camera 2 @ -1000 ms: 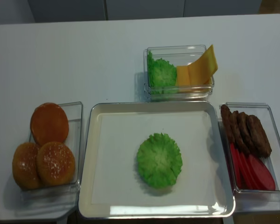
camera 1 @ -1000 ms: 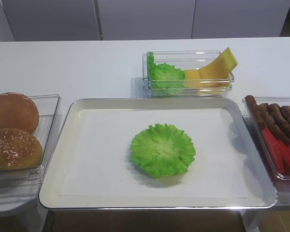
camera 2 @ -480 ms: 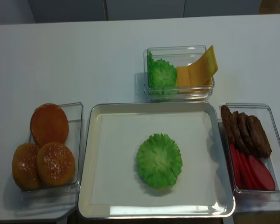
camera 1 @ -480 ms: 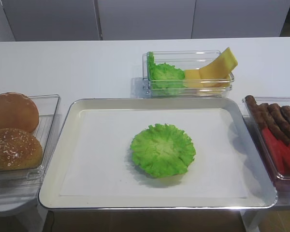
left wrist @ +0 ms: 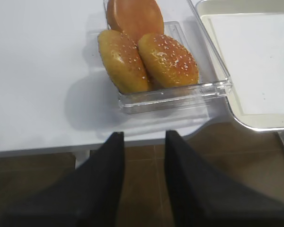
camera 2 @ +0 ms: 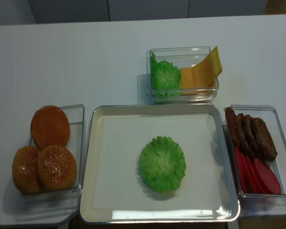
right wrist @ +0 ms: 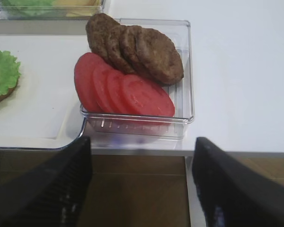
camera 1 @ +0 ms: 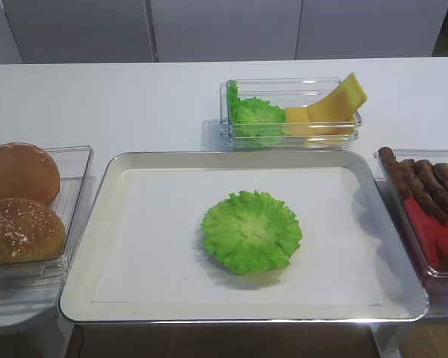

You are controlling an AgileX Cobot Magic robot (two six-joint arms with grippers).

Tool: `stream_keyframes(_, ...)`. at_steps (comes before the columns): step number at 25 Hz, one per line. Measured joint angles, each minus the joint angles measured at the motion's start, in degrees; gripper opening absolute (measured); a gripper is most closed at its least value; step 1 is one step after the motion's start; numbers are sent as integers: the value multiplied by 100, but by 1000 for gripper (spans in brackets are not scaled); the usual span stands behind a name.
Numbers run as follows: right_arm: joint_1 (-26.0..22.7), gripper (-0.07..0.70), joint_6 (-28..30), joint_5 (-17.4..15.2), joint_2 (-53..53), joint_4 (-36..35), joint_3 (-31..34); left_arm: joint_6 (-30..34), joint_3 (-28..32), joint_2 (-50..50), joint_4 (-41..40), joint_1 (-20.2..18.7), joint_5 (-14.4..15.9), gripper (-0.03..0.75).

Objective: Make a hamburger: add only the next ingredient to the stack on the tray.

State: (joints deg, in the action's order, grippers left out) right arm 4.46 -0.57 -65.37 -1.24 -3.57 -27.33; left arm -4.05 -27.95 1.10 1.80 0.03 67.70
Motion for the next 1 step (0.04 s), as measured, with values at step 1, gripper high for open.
stream_keyframes(1, 0, 500, 0, 0, 0, 0, 0, 0, 0, 0, 0, 0, 0, 216)
